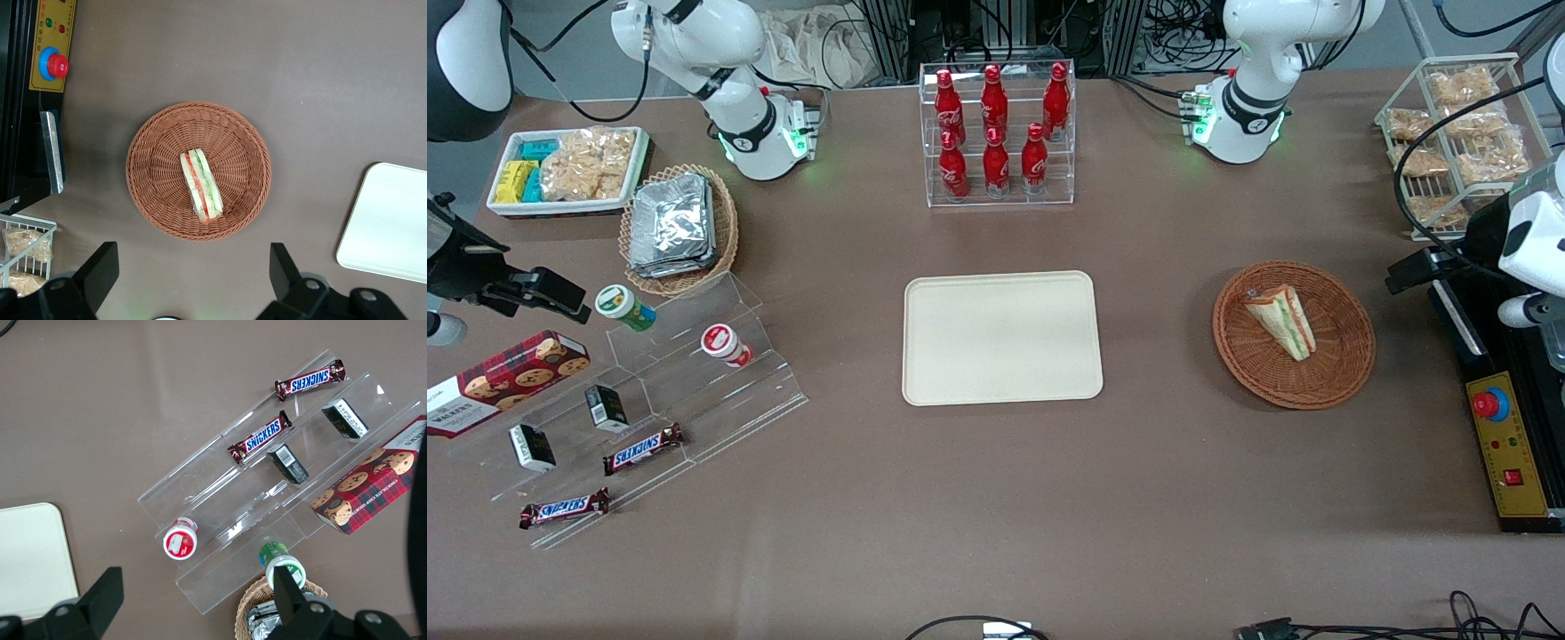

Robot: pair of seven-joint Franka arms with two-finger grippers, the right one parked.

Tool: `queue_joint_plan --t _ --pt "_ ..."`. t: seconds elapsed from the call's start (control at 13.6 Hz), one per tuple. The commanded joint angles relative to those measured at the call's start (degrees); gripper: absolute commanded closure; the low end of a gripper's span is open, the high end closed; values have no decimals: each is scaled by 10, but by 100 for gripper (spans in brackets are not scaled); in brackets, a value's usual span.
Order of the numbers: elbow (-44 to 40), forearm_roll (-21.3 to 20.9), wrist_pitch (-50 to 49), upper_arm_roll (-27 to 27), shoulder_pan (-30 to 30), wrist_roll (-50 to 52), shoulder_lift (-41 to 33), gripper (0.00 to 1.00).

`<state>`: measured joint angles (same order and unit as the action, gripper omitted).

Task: Place sandwich from basket to tray
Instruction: 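Move the left gripper from rest toward the sandwich in the wicker basket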

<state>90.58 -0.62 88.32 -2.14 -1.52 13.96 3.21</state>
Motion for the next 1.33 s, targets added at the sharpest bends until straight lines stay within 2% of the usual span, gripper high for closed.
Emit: queue_joint_plan --t 0.0,0.44,0.66,1.25 --pt "-4 -4 -10 -1 -3 -4 -4 0" --pt "11 -6 4 -1 -2 -1 -3 0" --pt "97 -6 55 -1 -2 5 -26 0" --pt "360 -5 349 -1 -2 39 -41 0"
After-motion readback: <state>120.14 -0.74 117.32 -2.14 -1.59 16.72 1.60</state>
